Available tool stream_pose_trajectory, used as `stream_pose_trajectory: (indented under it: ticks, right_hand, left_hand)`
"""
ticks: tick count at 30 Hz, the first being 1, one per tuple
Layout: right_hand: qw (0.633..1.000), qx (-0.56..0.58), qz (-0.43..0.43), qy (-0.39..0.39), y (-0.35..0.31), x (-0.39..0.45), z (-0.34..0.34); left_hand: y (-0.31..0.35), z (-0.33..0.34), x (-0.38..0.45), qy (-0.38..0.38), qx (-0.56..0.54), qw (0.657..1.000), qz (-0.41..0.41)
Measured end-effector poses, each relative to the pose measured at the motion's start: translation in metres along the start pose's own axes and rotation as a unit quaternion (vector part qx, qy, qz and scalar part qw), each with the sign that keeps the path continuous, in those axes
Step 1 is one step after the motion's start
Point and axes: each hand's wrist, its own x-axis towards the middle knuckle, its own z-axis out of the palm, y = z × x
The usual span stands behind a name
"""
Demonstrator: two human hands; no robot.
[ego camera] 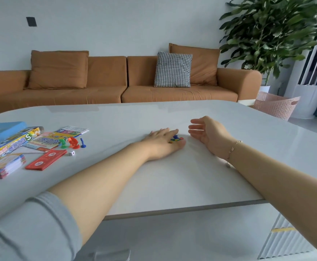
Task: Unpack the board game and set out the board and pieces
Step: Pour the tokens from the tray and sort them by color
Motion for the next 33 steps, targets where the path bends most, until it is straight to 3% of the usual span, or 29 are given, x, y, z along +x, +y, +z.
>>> stream_pose_trajectory:
  ticks: [5,16,22,24,33]
  right_hand:
    - [0.999,-0.025,-0.024,0.003,0.000,0.000,-0.003]
    - [0.995,-0.080,-0.060,0.000,0.000,-0.013,-0.003]
    - [0.985,-0.154,-0.073,-0.042,0.007,-0.024,0.006]
    - [0.983,-0.167,-0.066,-0.047,0.008,-0.025,0.011]
    - [0.972,-0.223,-0.055,-0.048,0.007,-0.038,0.058]
  left_hand:
    - [-0.001,0.006,0.016,0.010,-0.032,0.996,0.077]
    - [-0.006,0.010,-0.007,0.103,-0.078,0.984,0.126]
    - [-0.018,0.013,-0.023,0.122,-0.080,0.983,0.108]
    - [-0.020,0.010,-0.031,0.127,-0.127,0.979,0.095]
    - [-0.028,-0.007,-0.049,0.209,-0.445,0.870,-0.012]
